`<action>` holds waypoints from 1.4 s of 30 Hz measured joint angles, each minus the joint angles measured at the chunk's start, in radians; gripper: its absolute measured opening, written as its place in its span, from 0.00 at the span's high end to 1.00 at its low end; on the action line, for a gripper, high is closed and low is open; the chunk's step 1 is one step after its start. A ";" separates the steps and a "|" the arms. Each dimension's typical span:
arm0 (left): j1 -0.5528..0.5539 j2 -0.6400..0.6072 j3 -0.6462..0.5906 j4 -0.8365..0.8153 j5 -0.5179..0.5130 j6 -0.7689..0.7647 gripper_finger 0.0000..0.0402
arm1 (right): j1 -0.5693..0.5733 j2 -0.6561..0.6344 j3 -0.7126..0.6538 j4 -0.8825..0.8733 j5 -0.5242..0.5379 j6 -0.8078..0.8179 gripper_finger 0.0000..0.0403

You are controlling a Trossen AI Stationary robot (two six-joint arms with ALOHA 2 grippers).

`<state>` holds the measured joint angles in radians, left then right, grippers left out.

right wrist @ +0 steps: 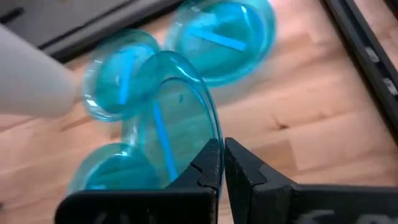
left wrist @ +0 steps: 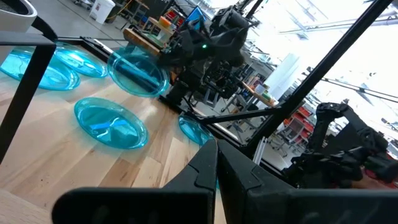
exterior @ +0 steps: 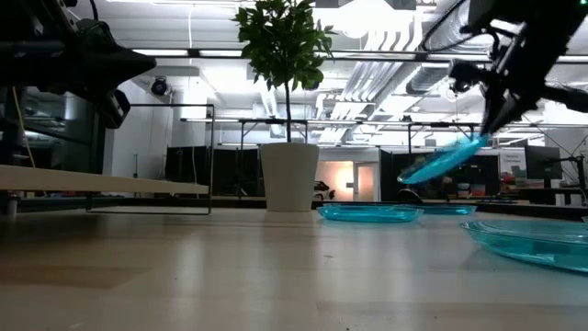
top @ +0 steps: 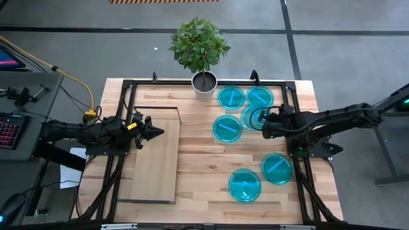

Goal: Place and stack plates onto a shelf
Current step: Put the middle right blue plate on the shelf

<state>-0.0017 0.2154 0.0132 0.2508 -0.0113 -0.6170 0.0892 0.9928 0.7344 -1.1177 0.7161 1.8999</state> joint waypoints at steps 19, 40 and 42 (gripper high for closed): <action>0.000 0.000 0.000 0.000 0.000 0.000 1.00 | 0.005 0.178 0.084 0.839 -0.272 -0.723 1.00; 0.000 0.000 0.000 0.000 0.000 0.000 1.00 | 0.058 0.922 0.518 1.205 -0.345 -0.677 1.00; 0.000 0.000 0.000 0.000 0.000 0.000 1.00 | 0.045 0.995 0.621 1.124 -0.331 -0.660 1.00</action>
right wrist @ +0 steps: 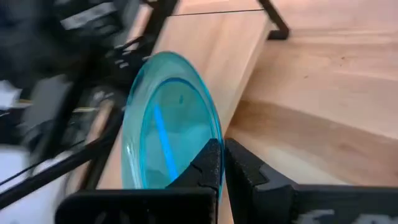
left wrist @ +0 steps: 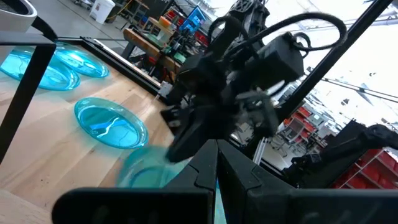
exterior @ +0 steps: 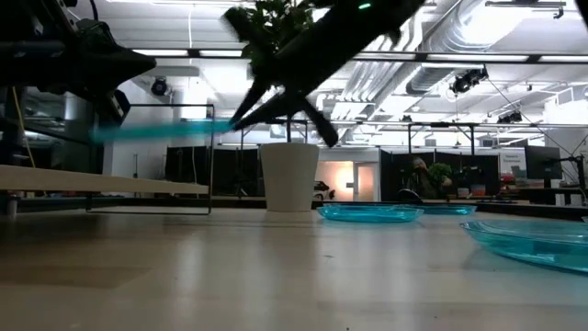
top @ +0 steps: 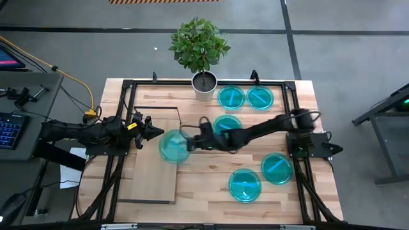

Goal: Place and stack plates onto a shelf
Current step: Put the middle right blue plate on the shelf

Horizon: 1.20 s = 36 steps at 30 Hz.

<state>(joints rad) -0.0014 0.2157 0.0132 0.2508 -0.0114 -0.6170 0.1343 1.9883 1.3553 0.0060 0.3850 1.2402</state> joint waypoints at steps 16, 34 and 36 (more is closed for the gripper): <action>0.000 0.000 0.000 -0.002 -0.001 0.000 1.00 | -0.104 0.376 0.600 -0.300 -0.020 0.009 1.00; 0.000 0.000 0.000 0.001 0.001 0.000 1.00 | -0.117 0.398 0.618 -0.293 -0.052 0.004 0.96; 0.000 0.000 0.000 0.001 0.001 0.000 1.00 | -0.120 0.398 0.618 -0.293 -0.060 -0.019 0.92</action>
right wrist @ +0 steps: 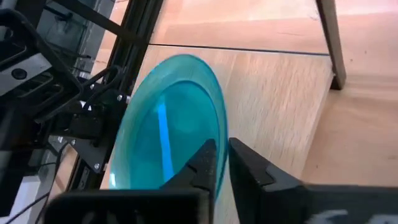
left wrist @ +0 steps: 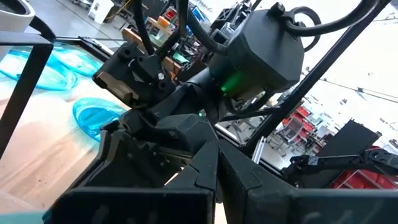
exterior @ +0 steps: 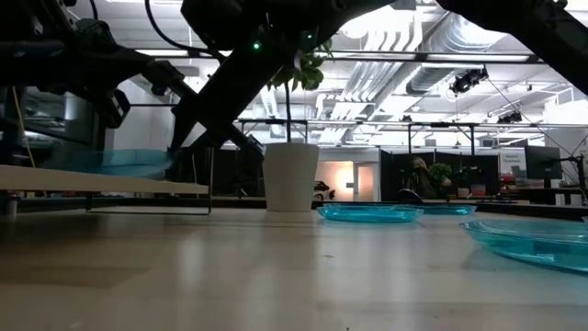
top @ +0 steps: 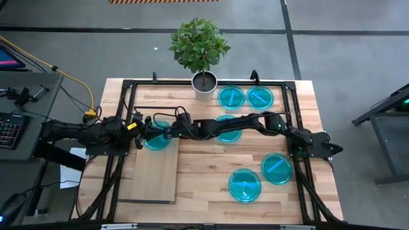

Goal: Place and stack plates onto a shelf
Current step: Put the middle right blue plate on the shelf, then put the middle blue plate on the shelf

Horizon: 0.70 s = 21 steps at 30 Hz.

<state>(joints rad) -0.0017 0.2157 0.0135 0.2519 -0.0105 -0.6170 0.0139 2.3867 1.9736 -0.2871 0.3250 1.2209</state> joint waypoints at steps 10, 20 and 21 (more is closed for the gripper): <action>0.000 0.000 0.000 -0.002 -0.002 0.000 1.00 | -0.030 -0.017 0.008 -0.045 -0.040 -0.170 0.69; 0.000 0.000 0.000 -0.002 -0.002 0.000 1.00 | -0.011 -0.148 0.009 -0.554 -0.031 -0.578 0.68; 0.000 0.000 0.000 -0.002 -0.002 0.000 1.00 | 0.001 -0.157 0.009 -0.612 -0.016 -0.597 0.68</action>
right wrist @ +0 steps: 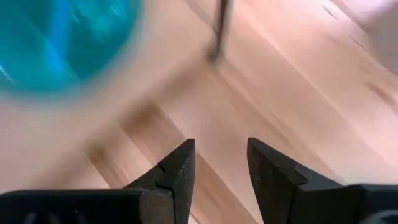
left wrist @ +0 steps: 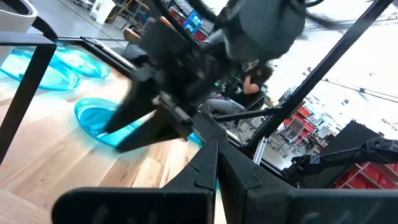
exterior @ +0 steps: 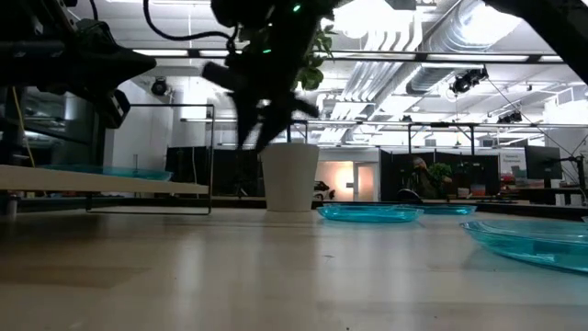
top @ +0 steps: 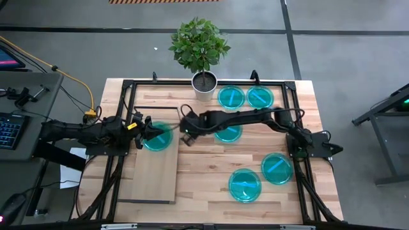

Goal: Place and stack plates onto a shelf
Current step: Put the middle blue plate on the shelf

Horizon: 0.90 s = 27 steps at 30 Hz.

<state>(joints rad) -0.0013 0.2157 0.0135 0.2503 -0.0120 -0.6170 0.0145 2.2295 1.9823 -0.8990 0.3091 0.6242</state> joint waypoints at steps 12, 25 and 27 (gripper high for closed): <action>0.000 0.000 0.000 0.000 0.000 0.010 1.00 | 0.140 -0.062 -0.001 -0.423 0.125 -0.006 0.68; 0.000 0.000 0.000 0.001 -0.003 0.071 1.00 | 0.141 -0.414 -0.412 -0.368 -0.005 0.099 0.68; 0.000 0.000 0.000 0.001 -0.003 0.071 1.00 | 0.135 -0.537 -0.569 -0.238 -0.070 0.178 0.68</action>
<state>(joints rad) -0.0013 0.2157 0.0132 0.2510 -0.0154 -0.5457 0.1493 1.6923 1.4136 -1.1366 0.2387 0.8019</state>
